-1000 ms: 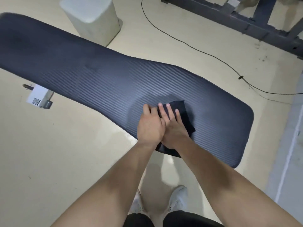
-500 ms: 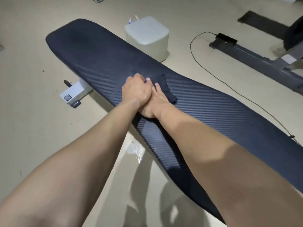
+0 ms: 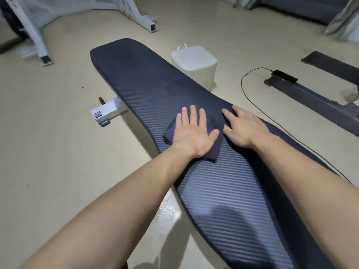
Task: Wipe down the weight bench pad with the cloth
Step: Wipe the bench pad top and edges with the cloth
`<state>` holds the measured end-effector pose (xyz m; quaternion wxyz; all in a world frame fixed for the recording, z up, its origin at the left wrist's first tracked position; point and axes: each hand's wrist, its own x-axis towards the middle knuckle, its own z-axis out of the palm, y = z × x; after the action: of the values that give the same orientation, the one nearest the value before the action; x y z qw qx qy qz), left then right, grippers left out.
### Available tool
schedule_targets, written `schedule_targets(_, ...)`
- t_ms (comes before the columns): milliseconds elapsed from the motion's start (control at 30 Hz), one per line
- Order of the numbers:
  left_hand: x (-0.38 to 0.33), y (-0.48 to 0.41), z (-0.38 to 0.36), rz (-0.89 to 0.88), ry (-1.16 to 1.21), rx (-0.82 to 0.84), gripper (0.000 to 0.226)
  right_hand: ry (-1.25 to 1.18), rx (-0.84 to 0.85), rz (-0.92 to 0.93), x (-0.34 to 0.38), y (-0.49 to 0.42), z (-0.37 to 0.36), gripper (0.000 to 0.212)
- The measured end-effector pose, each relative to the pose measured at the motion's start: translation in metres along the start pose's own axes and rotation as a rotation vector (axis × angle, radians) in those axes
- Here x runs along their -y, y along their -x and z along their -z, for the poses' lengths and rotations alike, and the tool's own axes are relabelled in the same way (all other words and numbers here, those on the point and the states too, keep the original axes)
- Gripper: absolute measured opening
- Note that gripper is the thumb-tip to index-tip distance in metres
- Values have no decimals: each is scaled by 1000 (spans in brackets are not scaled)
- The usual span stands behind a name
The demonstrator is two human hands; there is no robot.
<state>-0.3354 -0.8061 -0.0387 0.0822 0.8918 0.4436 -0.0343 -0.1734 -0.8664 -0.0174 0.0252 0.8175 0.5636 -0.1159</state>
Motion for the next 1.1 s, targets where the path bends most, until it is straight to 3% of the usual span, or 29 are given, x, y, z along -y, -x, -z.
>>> schedule_targets(67,-1,31,-8,-13,17,-52,89,-44,-56,-55,20,-4,3,54)
schedule_targets(100,3,43,-11,67,52,-86,92,-54,-76,-56,34,-4,4,50)
schedule_targets(267,49,29,-4,689,518,-211,92,-47,14,143,109,-21,-2,51)
schedule_targets(533,119,-41,17,903,1058,-375,58,37,21,125,124,-46,-12,54)
schedule_targets(833,175,-81,29,895,1227,-420,53,27,25,111,124,-49,-13,54)
schedule_targets(1100,85,12,-3,795,1311,-345,48,26,50,127,125,-43,-4,54)
